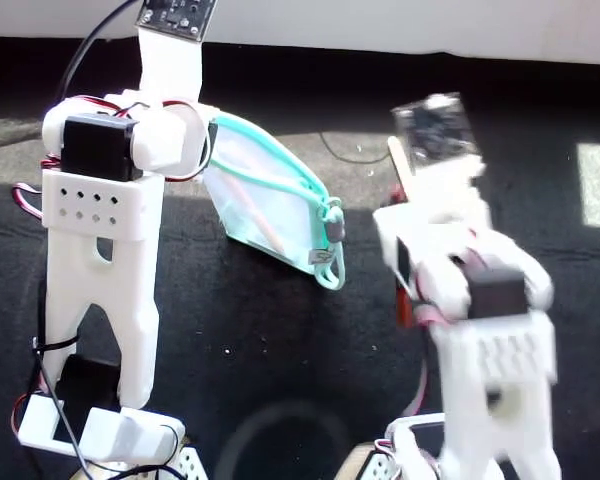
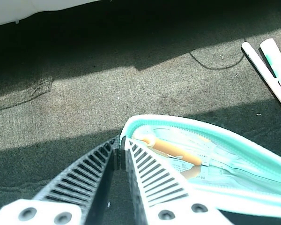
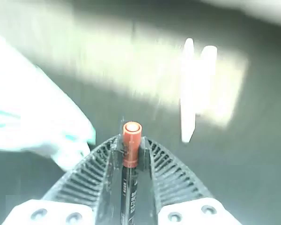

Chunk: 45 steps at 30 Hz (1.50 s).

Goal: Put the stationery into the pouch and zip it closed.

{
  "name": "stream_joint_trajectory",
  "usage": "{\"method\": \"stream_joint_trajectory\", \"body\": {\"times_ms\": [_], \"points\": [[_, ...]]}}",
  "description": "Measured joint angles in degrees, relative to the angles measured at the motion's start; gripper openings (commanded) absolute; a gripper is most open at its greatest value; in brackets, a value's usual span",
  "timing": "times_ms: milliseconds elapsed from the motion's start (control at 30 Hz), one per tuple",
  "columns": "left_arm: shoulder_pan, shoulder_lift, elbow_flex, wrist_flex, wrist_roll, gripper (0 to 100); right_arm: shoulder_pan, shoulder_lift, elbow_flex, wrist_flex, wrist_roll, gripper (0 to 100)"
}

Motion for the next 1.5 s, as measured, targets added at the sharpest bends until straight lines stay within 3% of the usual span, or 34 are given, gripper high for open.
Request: {"method": "stream_joint_trajectory", "body": {"times_ms": [167, 533, 933, 1500], "points": [[0.0, 0.0, 0.0, 0.0, 0.0, 1, -1.58, -3.34, -11.78, -8.62, 0.0, 0.5], [0.0, 0.0, 0.0, 0.0, 0.0, 1, -20.84, -3.87, -18.29, -29.45, 0.0, 0.5], [0.0, 0.0, 0.0, 0.0, 0.0, 1, -24.09, 2.11, -14.77, -34.37, -2.81, 0.5], [0.0, 0.0, 0.0, 0.0, 0.0, 1, -24.18, 11.25, 2.46, -40.0, -3.08, 2.6]]}}
